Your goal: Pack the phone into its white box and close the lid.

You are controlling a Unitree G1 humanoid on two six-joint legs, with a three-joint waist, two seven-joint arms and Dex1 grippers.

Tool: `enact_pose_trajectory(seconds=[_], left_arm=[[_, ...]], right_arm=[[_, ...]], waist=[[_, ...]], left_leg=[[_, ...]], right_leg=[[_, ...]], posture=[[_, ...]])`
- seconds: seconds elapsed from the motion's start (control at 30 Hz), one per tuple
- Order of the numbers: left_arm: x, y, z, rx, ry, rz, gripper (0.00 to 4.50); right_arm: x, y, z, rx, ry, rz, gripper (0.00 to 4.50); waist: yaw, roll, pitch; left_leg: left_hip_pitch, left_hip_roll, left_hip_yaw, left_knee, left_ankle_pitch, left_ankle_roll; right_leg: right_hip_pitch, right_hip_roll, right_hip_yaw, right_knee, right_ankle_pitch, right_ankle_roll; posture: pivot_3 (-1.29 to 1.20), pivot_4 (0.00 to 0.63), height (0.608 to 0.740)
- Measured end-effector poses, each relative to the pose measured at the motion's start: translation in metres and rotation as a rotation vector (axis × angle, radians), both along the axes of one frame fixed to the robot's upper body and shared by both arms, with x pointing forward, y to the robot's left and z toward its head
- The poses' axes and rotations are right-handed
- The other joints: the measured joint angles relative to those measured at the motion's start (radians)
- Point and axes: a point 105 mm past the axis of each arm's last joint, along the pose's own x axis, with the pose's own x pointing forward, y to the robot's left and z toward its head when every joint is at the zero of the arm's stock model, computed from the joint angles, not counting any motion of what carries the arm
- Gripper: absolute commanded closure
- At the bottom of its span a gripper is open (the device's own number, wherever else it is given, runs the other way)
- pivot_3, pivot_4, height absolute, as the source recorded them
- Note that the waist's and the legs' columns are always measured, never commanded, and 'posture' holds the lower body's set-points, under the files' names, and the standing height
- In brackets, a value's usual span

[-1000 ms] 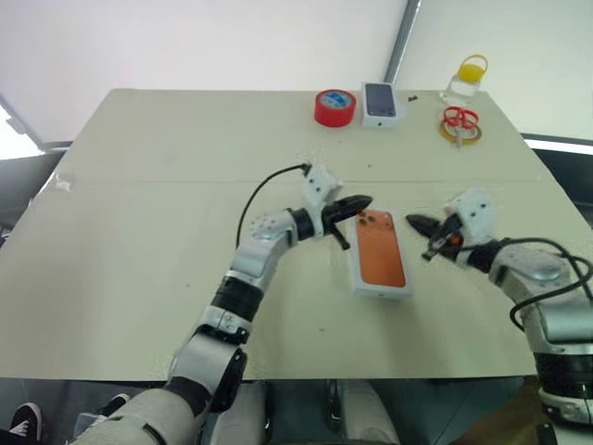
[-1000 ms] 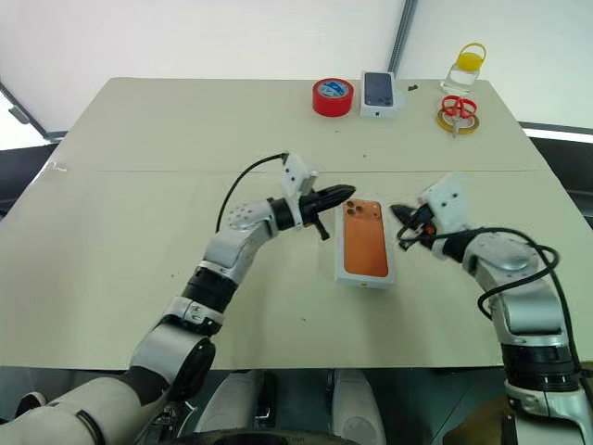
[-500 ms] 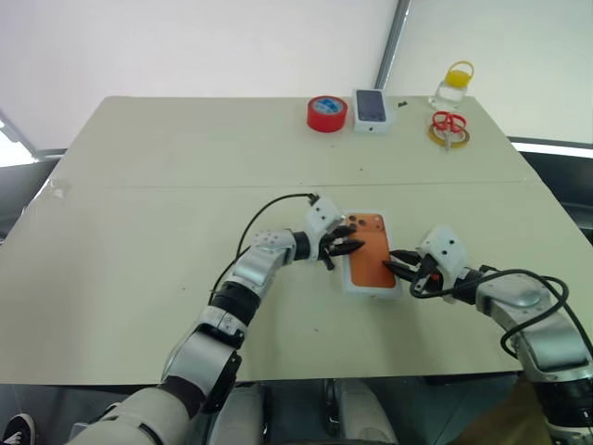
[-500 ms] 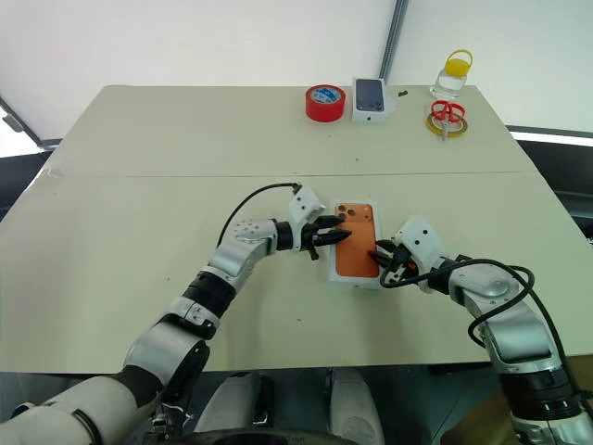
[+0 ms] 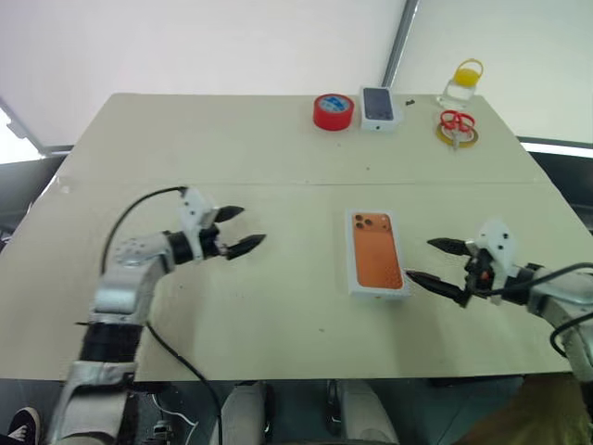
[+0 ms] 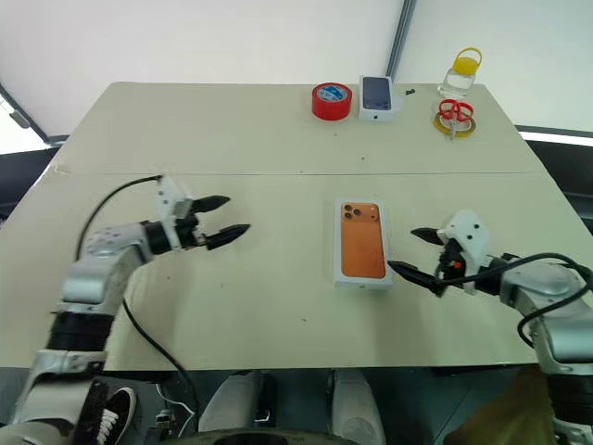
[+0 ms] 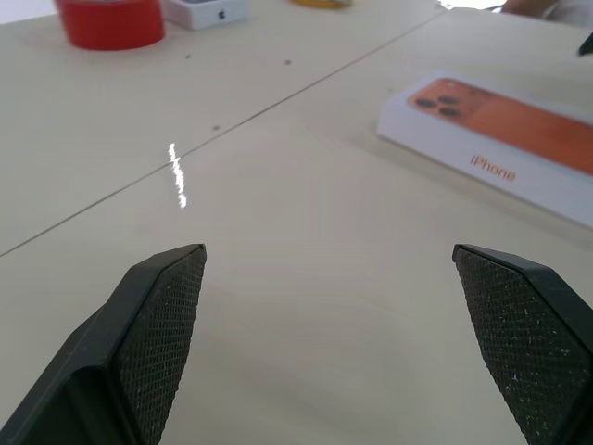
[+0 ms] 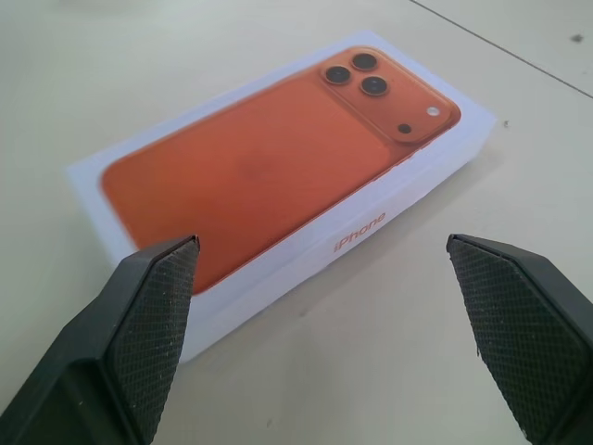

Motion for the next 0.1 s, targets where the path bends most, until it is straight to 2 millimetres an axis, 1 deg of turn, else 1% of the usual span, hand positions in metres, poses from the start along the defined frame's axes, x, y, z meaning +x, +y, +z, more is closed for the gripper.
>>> enact_pose_trajectory(seconds=[0.1], left_arm=[[-0.013,0.021,-0.017,0.026,0.037,0.060,0.03]], right_arm=[[-0.007,-0.019,-0.002,-0.022,-0.002,0.011,0.03]], waist=[[0.000,0.000,0.000]], left_leg=[[0.000,0.000,0.000,0.000,0.000,0.000]], right_leg=[[0.000,0.000,0.000,0.000,0.000,0.000]], posture=[[0.00,0.150,0.739]])
